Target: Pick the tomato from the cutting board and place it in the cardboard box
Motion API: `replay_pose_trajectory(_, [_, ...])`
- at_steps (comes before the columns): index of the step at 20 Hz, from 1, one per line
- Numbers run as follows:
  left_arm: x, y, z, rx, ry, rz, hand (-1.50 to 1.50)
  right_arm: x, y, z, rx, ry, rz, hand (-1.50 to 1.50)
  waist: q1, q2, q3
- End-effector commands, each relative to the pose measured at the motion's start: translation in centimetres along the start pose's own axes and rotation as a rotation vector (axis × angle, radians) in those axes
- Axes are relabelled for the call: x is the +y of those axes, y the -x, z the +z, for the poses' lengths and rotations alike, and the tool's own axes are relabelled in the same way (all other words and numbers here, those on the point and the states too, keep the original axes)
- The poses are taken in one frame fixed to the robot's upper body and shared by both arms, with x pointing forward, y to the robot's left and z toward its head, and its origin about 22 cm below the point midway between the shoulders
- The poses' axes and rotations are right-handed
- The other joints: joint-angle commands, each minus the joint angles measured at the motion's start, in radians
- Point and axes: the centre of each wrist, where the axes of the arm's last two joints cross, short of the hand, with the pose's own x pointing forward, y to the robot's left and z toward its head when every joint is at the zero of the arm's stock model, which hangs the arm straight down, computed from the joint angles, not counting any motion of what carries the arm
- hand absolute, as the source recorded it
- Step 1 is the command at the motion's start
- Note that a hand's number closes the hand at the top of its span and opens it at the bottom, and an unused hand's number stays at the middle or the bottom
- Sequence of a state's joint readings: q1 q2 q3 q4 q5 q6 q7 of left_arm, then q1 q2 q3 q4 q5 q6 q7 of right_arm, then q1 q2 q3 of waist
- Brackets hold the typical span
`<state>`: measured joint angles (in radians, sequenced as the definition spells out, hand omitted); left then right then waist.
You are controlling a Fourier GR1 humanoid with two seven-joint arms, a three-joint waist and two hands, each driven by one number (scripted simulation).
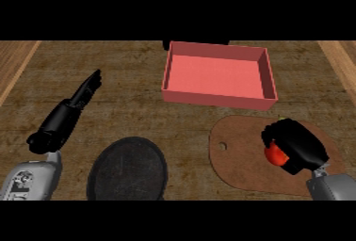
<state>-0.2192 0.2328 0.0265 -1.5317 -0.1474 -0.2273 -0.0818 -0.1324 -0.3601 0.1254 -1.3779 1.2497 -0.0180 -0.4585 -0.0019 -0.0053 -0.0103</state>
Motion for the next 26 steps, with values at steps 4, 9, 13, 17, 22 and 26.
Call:
replay_pose_trajectory(4, [-0.8, -0.9, 0.1, -0.013, -0.004, 0.01, 0.0, -1.5, -4.3, -2.5, -0.167, 0.136, -0.019, 1.5, 0.006, 0.003, 0.01])
replay_pose_trajectory(9, [-1.2, -1.5, -1.3, -0.047, 0.077, -0.002, 0.0, -1.9, -17.9, -9.8, -0.601, -0.001, -0.114, 1.5, 0.094, 0.016, 0.009])
replay_pose_trajectory(13, [0.7, -0.9, -1.8, -0.027, 0.033, 0.011, 0.0, -6.6, -21.0, -11.9, -0.695, 0.079, -0.104, 1.5, 0.038, 0.01, 0.01])
replay_pose_trajectory(17, [-0.7, -0.5, -1.3, 0.003, 0.005, -0.006, 0.0, -9.7, -23.0, -10.1, -0.7, 0.211, -0.109, 1.5, 0.004, 0.003, 0.01])
replay_pose_trajectory(22, [-1.6, -0.2, -1.0, 0.006, 0.007, 0.001, 0.0, -15.3, -20.6, -11.0, -0.512, 0.334, -0.263, 1.5, 0.008, 0.005, 0.01])
replay_pose_trajectory(26, [0.6, -0.1, -0.6, -0.004, -0.001, -0.01, 0.0, -17.7, -17.7, -11.7, -0.311, 0.376, -0.442, 1.5, 0.015, 0.005, 0.01])
